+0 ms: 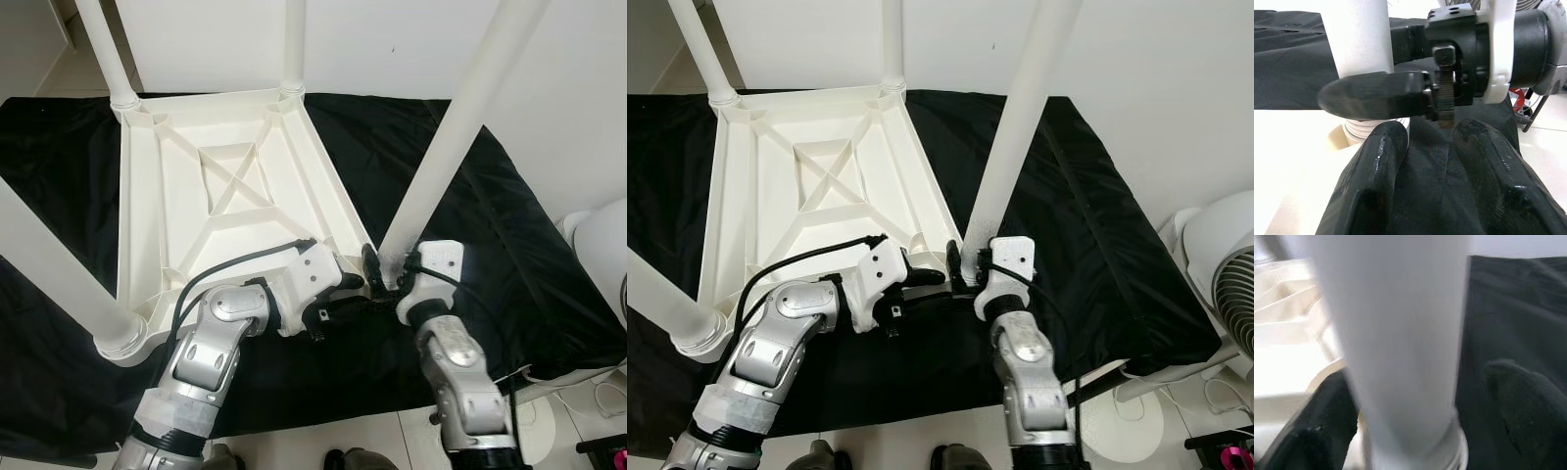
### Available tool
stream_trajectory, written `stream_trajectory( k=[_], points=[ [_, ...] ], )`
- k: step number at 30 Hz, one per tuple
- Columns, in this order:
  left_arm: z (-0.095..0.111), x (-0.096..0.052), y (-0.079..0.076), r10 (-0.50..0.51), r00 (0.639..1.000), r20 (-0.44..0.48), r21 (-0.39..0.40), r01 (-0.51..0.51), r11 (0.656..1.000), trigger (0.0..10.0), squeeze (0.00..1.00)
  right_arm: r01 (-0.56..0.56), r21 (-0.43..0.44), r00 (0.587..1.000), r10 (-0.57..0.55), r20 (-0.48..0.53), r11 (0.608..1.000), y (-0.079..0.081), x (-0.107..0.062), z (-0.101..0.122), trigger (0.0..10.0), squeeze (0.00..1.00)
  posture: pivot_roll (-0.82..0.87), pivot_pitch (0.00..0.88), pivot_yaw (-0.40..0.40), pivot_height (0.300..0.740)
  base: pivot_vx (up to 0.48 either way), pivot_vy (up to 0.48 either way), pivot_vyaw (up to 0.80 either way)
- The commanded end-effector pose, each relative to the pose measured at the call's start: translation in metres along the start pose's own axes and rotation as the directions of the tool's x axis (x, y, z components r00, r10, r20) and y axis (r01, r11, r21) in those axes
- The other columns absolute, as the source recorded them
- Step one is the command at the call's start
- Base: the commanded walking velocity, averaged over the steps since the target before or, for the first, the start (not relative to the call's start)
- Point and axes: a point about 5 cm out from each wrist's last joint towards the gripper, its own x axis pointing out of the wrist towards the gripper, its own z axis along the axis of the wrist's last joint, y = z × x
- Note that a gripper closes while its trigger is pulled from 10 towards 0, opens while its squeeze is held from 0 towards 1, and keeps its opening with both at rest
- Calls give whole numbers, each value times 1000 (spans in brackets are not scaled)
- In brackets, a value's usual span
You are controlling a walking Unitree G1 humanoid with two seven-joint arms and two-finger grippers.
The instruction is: Building children table
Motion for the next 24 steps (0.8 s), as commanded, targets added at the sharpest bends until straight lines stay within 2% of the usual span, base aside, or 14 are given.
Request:
stream_trajectory(
  k=[1, 3, 6, 8, 11, 12, 13, 15, 17, 18, 19, 21, 22, 24],
  points=[
    [-1, 1, 4, 101, 995, 0, 2, -101, 995, 10000, 0, -64, -7, 998, 64, -11, 998, -8, -3, -1, 10000, 0, -121, 41, -14, 740, 0, 0, 0],
    [-1, 1, 4, 98, 995, -1, 3, -98, 995, 10000, 0, -95, -29, 995, 94, -13, 995, -14, -4, -1, 10000, 0, -121, 41, -14, 740, 0, 0, 0],
    [1, 3, 3, 77, 997, 4, 5, -77, 997, 10000, 0, -244, -91, 970, 241, -41, 965, -29, -1, -2, 10000, 0, -126, 37, -5, 740, 0, 0, 0],
    [1, 3, 3, 77, 997, 4, 5, -77, 997, 10000, 0, -244, -91, 970, 241, -41, 965, -29, -1, -2, 10000, 0, -126, 37, -5, 740, 0, 0, 0],
    [3, 2, 1, 42, 999, 31, -16, -41, 999, 10000, 0, -374, -117, 927, 370, -57, 920, -28, 7, 1, 10000, 0, -124, 35, 0, 740, 0, 0, 0],
    [3, 2, 1, 42, 999, 31, -16, -41, 999, 10000, 0, -374, -117, 927, 370, -57, 920, -28, 7, 1, 10000, 0, -124, 35, 0, 740, 0, 0, 0],
    [3, -1, -1, 18, 999, 35, -23, -17, 1000, 10000, 0, -433, -132, 902, 428, -67, 892, -26, 11, 3, 10000, 0, -117, 31, -2, 740, 0, 0, 0],
    [3, -1, -1, 18, 999, 35, -23, -17, 1000, 10000, 0, -433, -132, 902, 428, -67, 892, -26, 11, 3, 10000, 0, -117, 31, -2, 740, 0, 0, 0],
    [2, -5, 0, 4, 1000, 27, -24, -4, 1000, 10000, 0, -504, -142, 864, 496, -85, 852, -23, 14, 4, 10000, 0, -110, 29, -5, 740, 0, 0, 0],
    [2, -5, 0, 4, 1000, 27, -24, -4, 1000, 10000, 0, -504, -142, 864, 496, -85, 852, -23, 14, 4, 10000, 0, -110, 29, -5, 740, 0, 0, 0],
    [2, -6, 0, 4, 1000, 24, -22, -4, 1000, 10000, 0, -518, -147, 855, 509, -94, 843, -24, 16, 3, 4980, 0, -108, 27, -6, 740, 0, 0, 0],
    [2, -6, 0, 4, 1000, 22, -21, -4, 1000, 10000, 0, -526, -151, 850, 516, -100, 837, -24, 17, 3, 4980, 0, -108, 27, -6, 740, 0, 0, 0],
    [2, -7, 0, 4, 1000, 19, -19, -4, 1000, 10000, 0, -531, -147, 847, 521, -105, 834, -26, 19, 2, 0, 0, -108, 27, -6, 740, 0, 0, 0],
    [2, -7, 0, 4, 1000, 18, -18, -3, 1000, 10000, 0, -532, -144, 847, 521, -109, 835, -28, 19, 1, 0, 0, -98, 24, -12, 740, 0, 0, 0]
  ],
)
